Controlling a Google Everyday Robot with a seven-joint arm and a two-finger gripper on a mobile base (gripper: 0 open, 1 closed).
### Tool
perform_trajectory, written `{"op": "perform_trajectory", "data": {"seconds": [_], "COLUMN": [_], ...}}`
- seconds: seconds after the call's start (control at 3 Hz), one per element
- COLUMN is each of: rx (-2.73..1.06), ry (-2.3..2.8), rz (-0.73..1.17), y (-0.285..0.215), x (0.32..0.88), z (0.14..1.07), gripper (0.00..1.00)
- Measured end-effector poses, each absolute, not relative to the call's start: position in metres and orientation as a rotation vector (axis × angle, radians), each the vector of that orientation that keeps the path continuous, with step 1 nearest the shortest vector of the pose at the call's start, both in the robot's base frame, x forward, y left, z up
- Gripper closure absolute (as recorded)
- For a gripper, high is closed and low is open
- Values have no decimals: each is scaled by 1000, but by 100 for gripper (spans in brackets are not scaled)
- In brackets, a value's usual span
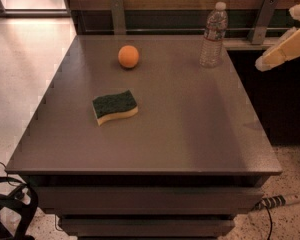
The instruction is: Pick water bottle
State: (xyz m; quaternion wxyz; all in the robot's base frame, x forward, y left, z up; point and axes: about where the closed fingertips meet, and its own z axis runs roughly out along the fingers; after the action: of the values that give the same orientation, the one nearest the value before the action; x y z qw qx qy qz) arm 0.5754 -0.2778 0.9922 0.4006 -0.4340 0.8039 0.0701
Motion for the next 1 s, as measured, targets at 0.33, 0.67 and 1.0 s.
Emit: {"op": "perform_trajectory", "data": {"seconds": [0.33, 0.67, 1.0], "rx": [-900, -901, -888], "ry": [1927, 1925, 1906], "rz": [222, 201, 228], "y": [-304, -303, -300], "x": [600, 602, 613], "z": [982, 989, 986], "gripper": [0, 0, 0]}}
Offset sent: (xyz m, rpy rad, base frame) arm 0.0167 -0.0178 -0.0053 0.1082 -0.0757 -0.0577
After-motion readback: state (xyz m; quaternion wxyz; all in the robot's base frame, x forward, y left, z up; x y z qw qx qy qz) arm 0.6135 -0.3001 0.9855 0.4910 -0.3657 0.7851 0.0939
